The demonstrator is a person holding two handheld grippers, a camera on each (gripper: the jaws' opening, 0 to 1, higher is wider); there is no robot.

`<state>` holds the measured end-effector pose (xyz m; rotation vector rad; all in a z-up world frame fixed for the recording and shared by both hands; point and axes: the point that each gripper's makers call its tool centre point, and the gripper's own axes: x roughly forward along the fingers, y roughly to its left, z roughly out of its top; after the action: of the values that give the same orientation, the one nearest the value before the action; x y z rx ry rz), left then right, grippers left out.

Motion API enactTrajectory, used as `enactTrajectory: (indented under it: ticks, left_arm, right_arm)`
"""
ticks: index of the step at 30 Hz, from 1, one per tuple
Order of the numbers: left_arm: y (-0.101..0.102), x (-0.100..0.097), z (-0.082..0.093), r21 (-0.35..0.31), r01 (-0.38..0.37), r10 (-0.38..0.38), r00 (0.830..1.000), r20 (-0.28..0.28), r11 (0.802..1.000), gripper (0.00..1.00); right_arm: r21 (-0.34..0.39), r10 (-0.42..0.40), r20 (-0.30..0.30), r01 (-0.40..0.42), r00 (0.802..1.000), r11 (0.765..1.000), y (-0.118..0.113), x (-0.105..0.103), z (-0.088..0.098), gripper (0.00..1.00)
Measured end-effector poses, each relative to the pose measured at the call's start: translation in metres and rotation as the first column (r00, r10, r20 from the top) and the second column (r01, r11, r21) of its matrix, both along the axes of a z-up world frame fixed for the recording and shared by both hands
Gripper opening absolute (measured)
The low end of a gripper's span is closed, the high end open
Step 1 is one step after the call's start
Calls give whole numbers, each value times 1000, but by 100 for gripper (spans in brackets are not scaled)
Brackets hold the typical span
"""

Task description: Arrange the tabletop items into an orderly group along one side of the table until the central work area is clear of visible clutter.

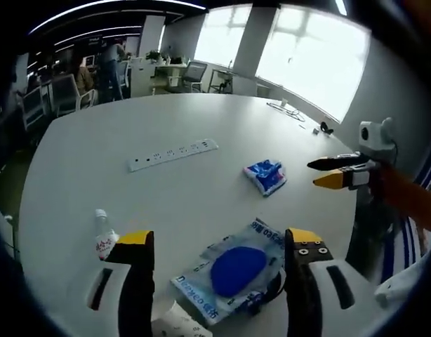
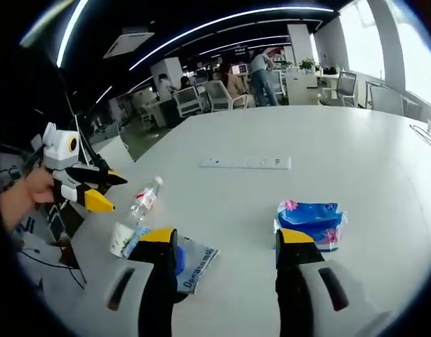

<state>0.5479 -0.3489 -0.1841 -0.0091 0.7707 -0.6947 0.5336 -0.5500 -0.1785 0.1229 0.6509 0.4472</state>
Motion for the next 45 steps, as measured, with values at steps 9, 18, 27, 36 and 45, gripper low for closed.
enactTrajectory:
  ticks: [9, 18, 27, 36, 45]
  left_arm:
    - [26, -14, -20, 49, 6, -2, 998, -64, 999, 73]
    - [30, -20, -36, 85, 35, -25, 993, -117, 996, 71]
    - [27, -22, -59, 140, 85, -59, 983, -175, 987, 68]
    - [25, -20, -78, 190, 124, -75, 966, -247, 974, 60]
    - [22, -25, -103, 217, 149, -66, 935, -349, 965, 54]
  right_arm:
    - [24, 3, -31, -3, 1000, 1000, 20, -15, -15, 54]
    - [43, 6, -73, -3, 997, 999, 33, -26, -35, 53]
    - [59, 7, -119, 0, 993, 998, 33, -33, -58, 52]
    - [79, -2, -162, 15, 987, 997, 37, -39, -77, 49]
    - [97, -6, -198, 26, 980, 995, 38, -44, -93, 45]
